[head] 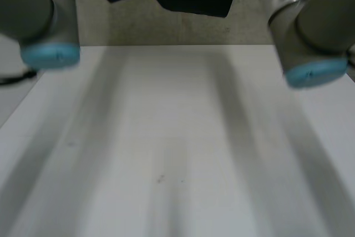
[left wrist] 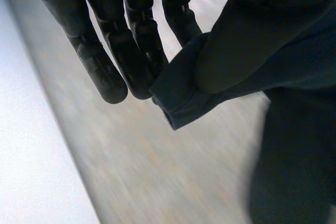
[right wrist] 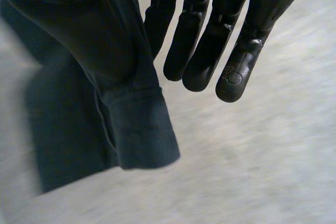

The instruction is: Fold the shorts.

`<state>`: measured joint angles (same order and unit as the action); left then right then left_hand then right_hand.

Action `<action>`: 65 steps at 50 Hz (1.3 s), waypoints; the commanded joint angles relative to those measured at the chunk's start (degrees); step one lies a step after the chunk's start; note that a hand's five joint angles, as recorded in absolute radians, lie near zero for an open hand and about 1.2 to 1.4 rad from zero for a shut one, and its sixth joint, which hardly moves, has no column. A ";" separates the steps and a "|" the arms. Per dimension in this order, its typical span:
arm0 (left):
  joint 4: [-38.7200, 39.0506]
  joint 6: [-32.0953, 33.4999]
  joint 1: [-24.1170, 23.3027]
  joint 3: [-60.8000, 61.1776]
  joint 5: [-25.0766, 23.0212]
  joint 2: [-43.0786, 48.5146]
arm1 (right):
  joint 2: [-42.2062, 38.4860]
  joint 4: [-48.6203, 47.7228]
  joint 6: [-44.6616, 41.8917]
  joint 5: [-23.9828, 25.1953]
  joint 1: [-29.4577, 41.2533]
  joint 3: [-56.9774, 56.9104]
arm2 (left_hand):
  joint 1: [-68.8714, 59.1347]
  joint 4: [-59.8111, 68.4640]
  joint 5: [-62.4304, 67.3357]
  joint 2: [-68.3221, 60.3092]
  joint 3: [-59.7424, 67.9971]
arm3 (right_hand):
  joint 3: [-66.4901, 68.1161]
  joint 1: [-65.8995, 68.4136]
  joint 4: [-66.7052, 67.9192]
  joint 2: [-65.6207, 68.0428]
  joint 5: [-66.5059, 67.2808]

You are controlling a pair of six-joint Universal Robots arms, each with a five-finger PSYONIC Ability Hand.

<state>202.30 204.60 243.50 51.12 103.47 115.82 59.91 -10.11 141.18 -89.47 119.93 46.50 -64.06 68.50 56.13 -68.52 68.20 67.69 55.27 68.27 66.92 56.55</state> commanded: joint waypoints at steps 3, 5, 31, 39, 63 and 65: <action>-0.33 -3.33 -0.13 27.88 -0.47 -0.16 | -7.25 2.11 -1.78 2.72 2.32 13.70 | -15.94 11.50 13.87 -11.48 11.80 | 12.31 24.73 11.73 13.08 13.45; -0.33 -3.42 -0.13 31.92 -0.38 2.20 | -10.76 2.38 -2.83 2.37 2.41 14.50 | -15.94 11.50 13.87 -11.48 11.80 | 12.31 24.73 11.73 13.08 13.45; -10.78 -0.78 -2.07 55.75 0.68 -19.13 | 2.57 15.82 -4.77 1.05 1.62 35.76 | -15.94 11.50 13.87 -11.48 11.80 | 12.31 24.73 11.73 13.08 13.45; -20.62 0.80 -5.22 62.52 -0.55 -26.87 | 11.01 22.41 -5.65 1.31 1.01 42.79 | -15.94 11.50 13.87 -11.48 11.80 | 12.31 24.73 11.73 13.08 13.45; -6.59 4.75 -0.16 47.52 -20.01 -18.65 | 15.41 20.75 -7.94 2.28 -2.07 55.71 | 50.15 -54.60 -52.22 54.61 -54.29 | 12.31 24.73 11.73 13.08 13.45; -5.87 5.54 2.32 44.96 -24.88 -14.59 | 15.41 20.31 -7.94 2.28 -2.07 56.33 | 46.63 -51.07 -48.70 51.09 -50.77 | 12.31 24.73 11.73 13.08 13.45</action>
<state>188.87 208.59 237.98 103.13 95.05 90.79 75.16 12.55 133.16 -87.10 117.84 101.00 -13.00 12.93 2.74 -12.90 13.30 67.69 55.56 68.27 66.91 56.65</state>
